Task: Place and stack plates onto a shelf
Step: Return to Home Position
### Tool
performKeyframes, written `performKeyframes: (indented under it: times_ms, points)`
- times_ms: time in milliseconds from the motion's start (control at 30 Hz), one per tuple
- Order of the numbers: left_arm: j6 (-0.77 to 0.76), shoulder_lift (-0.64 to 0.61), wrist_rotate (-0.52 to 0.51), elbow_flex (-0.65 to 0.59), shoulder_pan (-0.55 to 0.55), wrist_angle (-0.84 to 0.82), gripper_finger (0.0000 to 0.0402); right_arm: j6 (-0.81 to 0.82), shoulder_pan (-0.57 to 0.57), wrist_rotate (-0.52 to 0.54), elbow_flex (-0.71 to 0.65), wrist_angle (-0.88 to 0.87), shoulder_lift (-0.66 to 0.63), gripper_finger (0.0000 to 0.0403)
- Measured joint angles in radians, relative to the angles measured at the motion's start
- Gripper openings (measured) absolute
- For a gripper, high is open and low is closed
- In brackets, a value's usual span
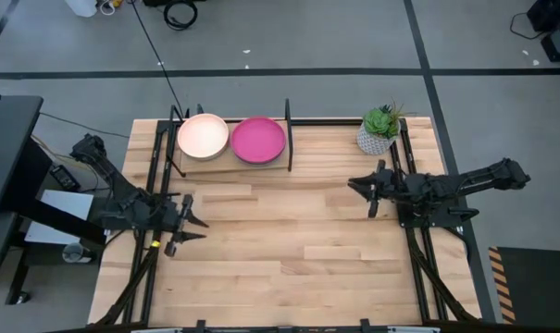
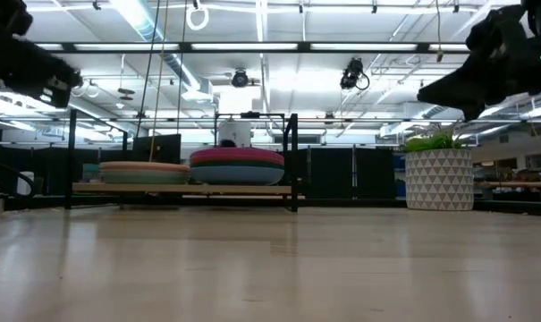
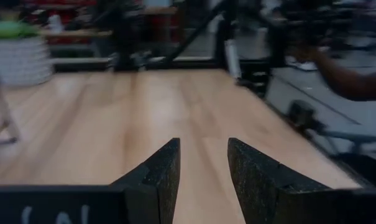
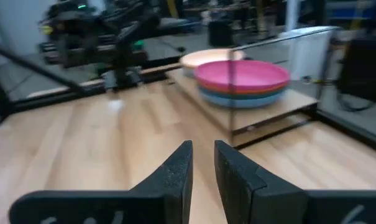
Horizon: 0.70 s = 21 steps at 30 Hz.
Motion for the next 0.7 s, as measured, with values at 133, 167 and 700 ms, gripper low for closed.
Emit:
performKeyframes:
  times_ms: [133,167,700]
  points:
    - [0.06,-0.008,0.078,0.0,0.0,0.06,0.0141,-0.024,-0.017,0.01,-0.017,-0.005,-0.086,0.0072]
    - [0.073,-0.007,0.094,0.0,0.0,0.061,0.0141,-0.04,-0.019,-0.02,-0.029,0.024,-0.103,0.0072]
    - [0.247,-0.006,0.124,-0.001,0.001,-0.002,0.0141,-0.068,-0.019,0.033,-0.099,0.067,-0.17,0.0072]
